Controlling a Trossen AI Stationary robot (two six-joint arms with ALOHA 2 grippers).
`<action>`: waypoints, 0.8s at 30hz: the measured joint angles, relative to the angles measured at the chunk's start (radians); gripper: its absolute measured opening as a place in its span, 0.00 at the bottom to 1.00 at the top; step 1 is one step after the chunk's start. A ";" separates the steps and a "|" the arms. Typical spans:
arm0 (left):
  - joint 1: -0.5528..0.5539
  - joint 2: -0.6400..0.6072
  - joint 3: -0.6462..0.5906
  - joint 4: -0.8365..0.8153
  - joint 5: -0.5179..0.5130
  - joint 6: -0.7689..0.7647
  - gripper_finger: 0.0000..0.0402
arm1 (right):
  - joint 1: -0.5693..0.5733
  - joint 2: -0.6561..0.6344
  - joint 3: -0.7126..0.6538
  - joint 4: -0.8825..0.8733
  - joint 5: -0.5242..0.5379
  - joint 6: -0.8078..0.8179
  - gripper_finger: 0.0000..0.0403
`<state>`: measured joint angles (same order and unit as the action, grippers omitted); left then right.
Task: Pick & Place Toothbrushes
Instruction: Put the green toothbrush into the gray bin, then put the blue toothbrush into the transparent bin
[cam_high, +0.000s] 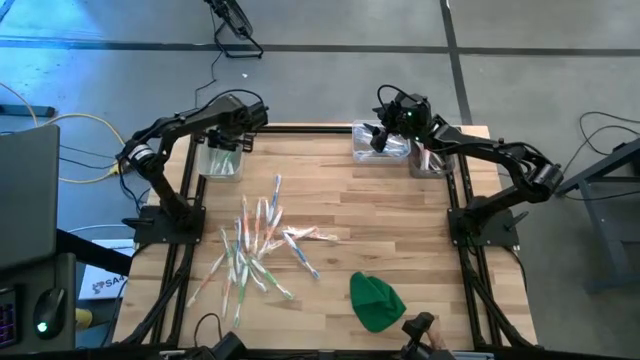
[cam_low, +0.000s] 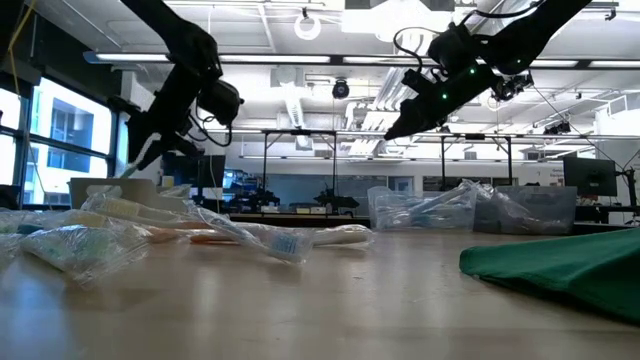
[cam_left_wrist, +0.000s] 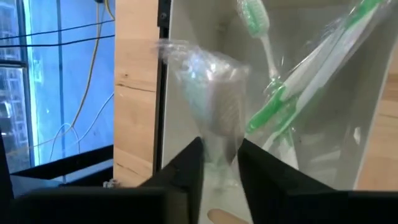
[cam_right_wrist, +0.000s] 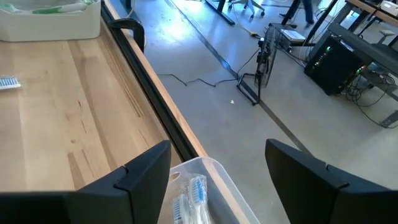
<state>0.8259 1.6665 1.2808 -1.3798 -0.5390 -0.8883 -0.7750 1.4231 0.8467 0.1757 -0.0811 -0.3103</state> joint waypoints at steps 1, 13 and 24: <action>0.000 0.000 0.000 0.004 -0.007 0.000 0.26 | 0.000 0.000 0.000 0.000 0.000 0.000 0.63; -0.001 0.000 0.001 0.077 -0.056 0.085 0.42 | 0.000 0.000 0.000 0.000 0.000 0.000 0.63; -0.012 0.000 0.001 0.228 -0.060 0.286 0.42 | 0.000 0.000 0.000 0.000 0.000 -0.001 0.63</action>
<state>0.8137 1.6661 1.2819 -1.1520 -0.5991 -0.6024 -0.7750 1.4231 0.8467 0.1757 -0.0811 -0.3109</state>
